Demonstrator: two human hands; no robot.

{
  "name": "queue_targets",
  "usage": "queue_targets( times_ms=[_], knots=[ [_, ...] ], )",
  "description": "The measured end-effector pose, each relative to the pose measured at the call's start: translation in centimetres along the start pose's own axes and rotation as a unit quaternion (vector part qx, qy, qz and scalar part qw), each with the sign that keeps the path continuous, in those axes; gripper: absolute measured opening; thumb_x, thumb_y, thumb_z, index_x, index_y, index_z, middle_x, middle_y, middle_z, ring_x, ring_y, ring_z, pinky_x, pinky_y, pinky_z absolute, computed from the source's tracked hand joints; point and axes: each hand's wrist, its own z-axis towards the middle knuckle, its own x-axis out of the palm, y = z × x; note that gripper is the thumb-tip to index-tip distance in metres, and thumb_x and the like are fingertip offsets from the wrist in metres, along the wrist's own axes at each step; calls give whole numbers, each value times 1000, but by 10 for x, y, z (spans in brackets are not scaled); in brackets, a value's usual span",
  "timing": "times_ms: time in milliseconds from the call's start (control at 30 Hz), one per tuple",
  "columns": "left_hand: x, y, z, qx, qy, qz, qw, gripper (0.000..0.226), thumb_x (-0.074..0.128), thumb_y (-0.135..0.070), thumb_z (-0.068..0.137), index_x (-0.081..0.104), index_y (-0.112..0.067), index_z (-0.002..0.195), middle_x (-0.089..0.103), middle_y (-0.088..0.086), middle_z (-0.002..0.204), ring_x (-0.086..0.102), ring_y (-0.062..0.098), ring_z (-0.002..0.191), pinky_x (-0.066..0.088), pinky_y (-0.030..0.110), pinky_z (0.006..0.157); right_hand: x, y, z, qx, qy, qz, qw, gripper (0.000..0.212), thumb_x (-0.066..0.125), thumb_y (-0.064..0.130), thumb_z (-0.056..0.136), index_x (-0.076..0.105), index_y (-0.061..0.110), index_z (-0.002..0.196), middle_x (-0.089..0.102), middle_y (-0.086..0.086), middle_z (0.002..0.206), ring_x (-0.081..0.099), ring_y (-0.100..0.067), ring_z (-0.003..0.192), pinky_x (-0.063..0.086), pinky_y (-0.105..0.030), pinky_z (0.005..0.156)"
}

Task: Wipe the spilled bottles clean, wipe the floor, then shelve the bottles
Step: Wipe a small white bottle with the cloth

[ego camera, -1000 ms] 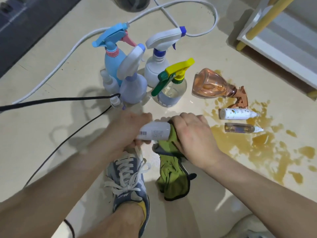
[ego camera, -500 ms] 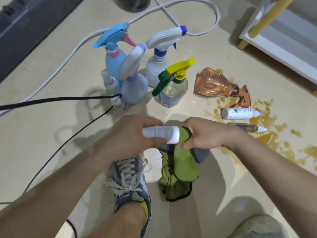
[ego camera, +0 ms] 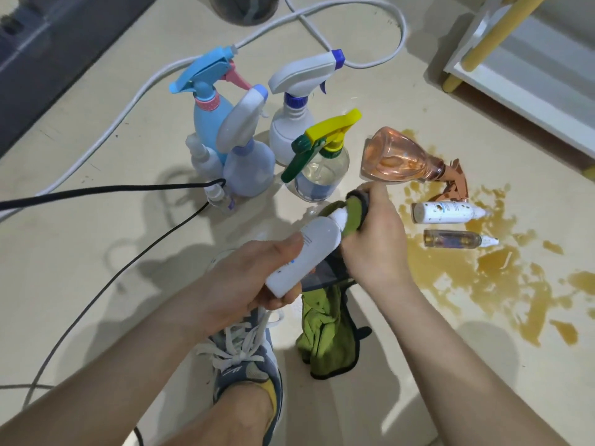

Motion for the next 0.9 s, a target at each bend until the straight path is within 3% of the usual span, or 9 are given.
queue_targets(
  times_ms=[33,100,200,300,500,567,667,800,900],
  knots=[
    [-2,1,0,25,-27,57,998,53,54,-56,87,61,-4,89,55,7,64,45,15,54,37,26,53,-4,-4,4,108,21,143,983,14,58,7,91,51,17,98,62,-5,90,59,-27,82,49,-36,66],
    [-5,2,-1,69,-90,141,984,49,51,-60,88,60,-11,83,59,1,63,50,14,57,42,22,55,-16,-7,7,293,35,438,849,16,58,2,92,61,7,107,68,-12,94,67,-27,82,59,-36,69],
    [-7,7,-1,123,-135,217,959,34,48,-59,85,61,-30,97,65,-9,75,59,4,65,46,16,62,-26,4,-3,310,42,612,727,26,54,8,94,62,-1,117,68,-12,97,67,-23,84,58,-30,70],
    [0,18,3,149,-131,314,928,36,45,-66,89,54,-39,110,64,-13,83,61,4,73,49,26,67,-11,28,-21,258,83,565,779,19,50,22,101,65,9,100,68,-5,85,65,-15,75,54,-27,69],
    [11,11,4,193,-224,441,848,42,33,-68,86,43,-36,111,61,-9,86,58,12,76,46,36,66,8,39,-53,96,-61,386,916,17,59,20,98,69,11,110,72,3,95,62,-10,87,53,-40,83],
    [7,11,9,214,-263,471,814,38,37,-63,90,42,-34,114,58,-10,89,56,16,80,38,34,62,8,44,-61,82,-50,383,919,22,59,15,98,68,13,117,73,5,100,63,-6,92,53,-31,88],
    [6,13,9,250,-274,522,768,39,52,-47,90,44,-26,122,55,-6,97,54,20,87,34,31,65,6,47,-59,157,-31,471,868,12,57,10,98,67,6,104,58,-10,68,55,-15,65,53,-33,60],
    [11,11,6,190,-208,363,888,44,72,-30,77,35,-34,101,58,-10,90,58,12,77,48,36,65,1,39,-51,203,-19,485,850,15,67,5,89,61,1,103,61,-14,75,55,-25,70,51,-36,62],
    [9,9,7,140,-132,201,961,34,60,-49,79,49,-38,109,65,-15,89,62,2,79,47,27,71,1,40,-51,169,-5,461,871,14,69,1,87,64,4,100,64,-22,82,59,-27,71,56,-42,67]
  ],
)
